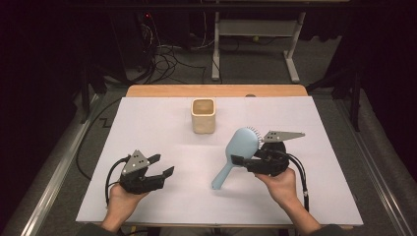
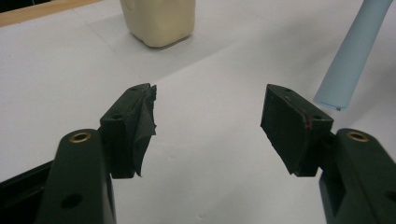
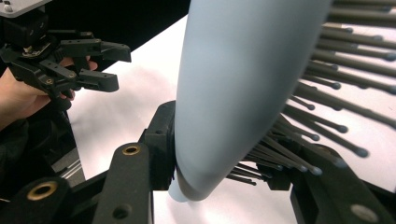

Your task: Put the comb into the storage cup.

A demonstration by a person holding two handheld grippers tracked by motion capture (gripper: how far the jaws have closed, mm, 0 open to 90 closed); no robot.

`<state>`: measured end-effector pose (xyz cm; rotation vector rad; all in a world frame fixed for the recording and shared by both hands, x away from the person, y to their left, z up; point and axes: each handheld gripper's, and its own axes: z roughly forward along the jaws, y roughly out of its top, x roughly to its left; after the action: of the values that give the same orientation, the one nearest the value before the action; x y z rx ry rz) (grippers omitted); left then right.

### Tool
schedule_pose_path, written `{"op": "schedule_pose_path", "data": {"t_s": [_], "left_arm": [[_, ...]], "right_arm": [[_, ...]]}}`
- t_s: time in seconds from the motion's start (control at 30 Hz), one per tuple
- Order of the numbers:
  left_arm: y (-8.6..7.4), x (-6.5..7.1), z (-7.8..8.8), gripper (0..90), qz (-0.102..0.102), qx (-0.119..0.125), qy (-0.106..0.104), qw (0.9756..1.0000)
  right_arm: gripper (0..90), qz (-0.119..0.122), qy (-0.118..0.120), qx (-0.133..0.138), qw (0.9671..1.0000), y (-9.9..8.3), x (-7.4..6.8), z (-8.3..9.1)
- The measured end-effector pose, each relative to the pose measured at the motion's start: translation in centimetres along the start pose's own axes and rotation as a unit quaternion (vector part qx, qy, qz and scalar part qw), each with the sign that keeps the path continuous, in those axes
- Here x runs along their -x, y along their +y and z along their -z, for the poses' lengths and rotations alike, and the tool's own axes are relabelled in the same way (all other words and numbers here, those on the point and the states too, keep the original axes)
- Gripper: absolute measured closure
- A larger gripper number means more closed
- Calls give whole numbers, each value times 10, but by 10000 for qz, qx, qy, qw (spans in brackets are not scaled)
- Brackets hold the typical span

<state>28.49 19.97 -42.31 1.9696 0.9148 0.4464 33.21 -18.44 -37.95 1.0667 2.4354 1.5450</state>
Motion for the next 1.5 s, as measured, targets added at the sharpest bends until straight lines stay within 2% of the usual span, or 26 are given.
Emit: {"op": "schedule_pose_path", "data": {"t_s": [0.17, 0.47, 0.73, 0.87, 1.23, 1.5], "left_arm": [[-9, -4, 3, 351, 33, 15, 143, 9999], [-18, -11, 9, 352, 162, 73, 224, 9996], [-28, -16, 14, 352, 290, 104, 324, 9990], [-33, -18, 15, 351, 281, 98, 426, 9986], [-45, -27, 17, 351, 563, 212, 528, 9968], [-51, -32, 17, 355, 685, 237, 561, 9958]], "right_arm": [[561, 7, -22, -19, 10000, 3, 1, 0], [562, 122, -80, 7, 9999, 9, 0, 2], [562, 133, -157, -10, 9998, 15, 2, 4], [562, 108, -195, -40, 9997, 17, 5, 4], [562, 123, -293, -47, 9995, 25, 9, 5], [562, 138, -391, -52, 9991, 33, 14, 6]]}}
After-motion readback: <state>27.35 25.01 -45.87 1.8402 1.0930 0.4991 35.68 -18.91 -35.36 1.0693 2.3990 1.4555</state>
